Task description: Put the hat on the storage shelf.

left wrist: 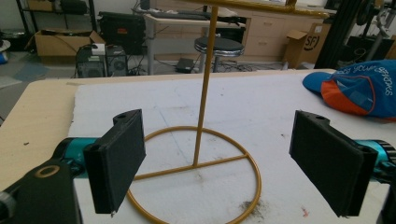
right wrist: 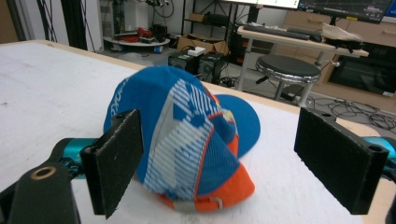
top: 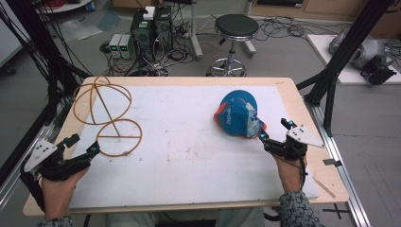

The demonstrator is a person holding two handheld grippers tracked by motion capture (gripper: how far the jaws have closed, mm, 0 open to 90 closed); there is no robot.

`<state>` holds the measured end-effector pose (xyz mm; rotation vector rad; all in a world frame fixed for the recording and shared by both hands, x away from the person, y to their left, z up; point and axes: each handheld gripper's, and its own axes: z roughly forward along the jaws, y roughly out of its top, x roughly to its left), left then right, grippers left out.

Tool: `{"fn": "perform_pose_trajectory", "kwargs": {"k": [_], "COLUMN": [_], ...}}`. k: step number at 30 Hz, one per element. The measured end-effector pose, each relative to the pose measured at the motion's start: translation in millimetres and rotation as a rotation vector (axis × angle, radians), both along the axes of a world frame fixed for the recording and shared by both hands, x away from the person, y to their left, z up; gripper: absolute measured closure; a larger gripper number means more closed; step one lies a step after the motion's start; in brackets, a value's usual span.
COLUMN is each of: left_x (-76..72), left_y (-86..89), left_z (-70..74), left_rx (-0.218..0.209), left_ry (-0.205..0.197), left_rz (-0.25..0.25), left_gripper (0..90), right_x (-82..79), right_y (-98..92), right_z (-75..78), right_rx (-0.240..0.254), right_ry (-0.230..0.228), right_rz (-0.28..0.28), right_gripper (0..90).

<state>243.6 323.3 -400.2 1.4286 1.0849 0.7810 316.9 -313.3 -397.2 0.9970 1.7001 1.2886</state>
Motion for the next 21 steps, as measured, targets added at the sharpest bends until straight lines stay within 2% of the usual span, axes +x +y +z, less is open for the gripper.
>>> {"fn": "perform_pose_trajectory", "kwargs": {"k": [8,12,15,18,21], "left_x": [-0.4,-0.1,-0.1,-0.5,-0.7], "left_y": [0.8,0.6,0.9,1.7,1.8], "left_z": [0.0,-0.1,0.0,0.0,-0.1], "left_rx": [0.000,0.000,0.000,0.000,-0.002], "left_ry": [-0.004,-0.003,-0.004,-0.007,-0.007], "left_rz": [-0.002,-0.003,-0.004,0.004,0.005], "left_gripper": [18.7,18.7,18.7,18.8,19.1], "right_x": [26.6,41.0,53.2,60.0,67.2], "right_y": [19.2,31.5,41.1,46.7,50.6], "right_z": [14.3,18.7,22.1,21.5,17.1], "right_rx": [0.011,-0.011,-0.038,-0.025,-0.033], "right_ry": [0.017,0.032,0.066,0.063,0.097], "right_rz": [0.044,0.072,0.086,0.097,0.108], "right_gripper": [15.1,18.3,21.8,27.6,29.2]}}
